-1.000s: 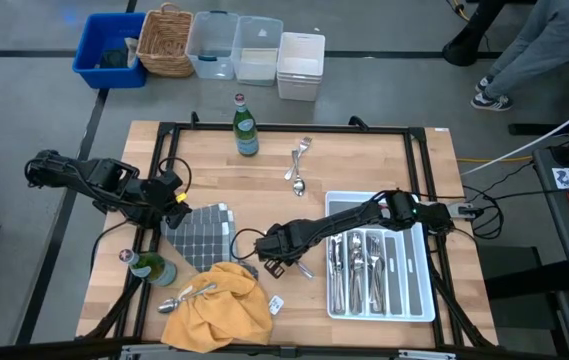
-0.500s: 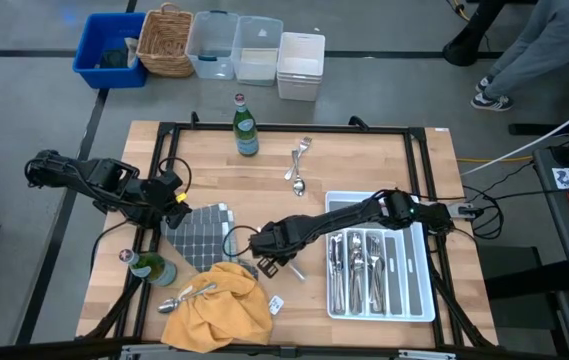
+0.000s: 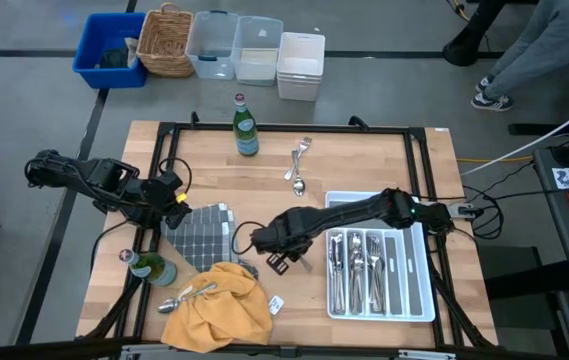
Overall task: Sort silverware
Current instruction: Stack the silver knife into the white utensil tray with the other silver knives
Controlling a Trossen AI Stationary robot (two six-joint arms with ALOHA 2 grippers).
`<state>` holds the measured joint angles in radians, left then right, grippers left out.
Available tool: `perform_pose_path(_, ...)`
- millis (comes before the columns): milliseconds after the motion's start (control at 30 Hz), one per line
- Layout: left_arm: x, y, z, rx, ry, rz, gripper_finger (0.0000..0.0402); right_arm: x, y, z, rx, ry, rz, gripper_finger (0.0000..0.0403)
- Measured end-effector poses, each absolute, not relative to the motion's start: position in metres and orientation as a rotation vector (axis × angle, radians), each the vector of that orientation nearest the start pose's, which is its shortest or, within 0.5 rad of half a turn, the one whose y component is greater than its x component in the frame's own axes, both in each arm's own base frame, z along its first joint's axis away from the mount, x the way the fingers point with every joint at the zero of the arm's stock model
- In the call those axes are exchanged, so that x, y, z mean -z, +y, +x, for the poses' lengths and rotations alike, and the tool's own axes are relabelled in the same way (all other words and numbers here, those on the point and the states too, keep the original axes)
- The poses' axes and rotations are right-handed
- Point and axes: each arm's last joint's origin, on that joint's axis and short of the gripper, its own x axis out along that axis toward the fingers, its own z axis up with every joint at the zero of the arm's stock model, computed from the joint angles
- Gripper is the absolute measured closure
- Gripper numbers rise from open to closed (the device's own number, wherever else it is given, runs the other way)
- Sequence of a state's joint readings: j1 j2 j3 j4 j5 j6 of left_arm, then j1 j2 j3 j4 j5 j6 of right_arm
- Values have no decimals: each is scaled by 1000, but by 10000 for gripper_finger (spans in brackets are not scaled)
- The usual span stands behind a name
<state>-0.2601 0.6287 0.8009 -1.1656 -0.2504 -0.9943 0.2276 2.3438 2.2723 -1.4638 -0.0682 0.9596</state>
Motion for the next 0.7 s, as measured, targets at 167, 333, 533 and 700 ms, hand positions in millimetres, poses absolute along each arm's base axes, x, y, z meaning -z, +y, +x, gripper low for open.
perform_pose_path(167,-280,-16,89,-458,864,-665,314,-254,105,443,500,1479,639,352)
perform_pose_path(333,-280,-16,89,-459,864,-665,314,-260,105,443,493,1467,643,352)
perform_pose_path(533,-280,-16,89,-459,864,-665,314,-256,107,451,467,1397,656,352)
perform_pose_path(700,-280,-16,89,-459,864,-665,314,-248,114,469,319,1252,645,352)
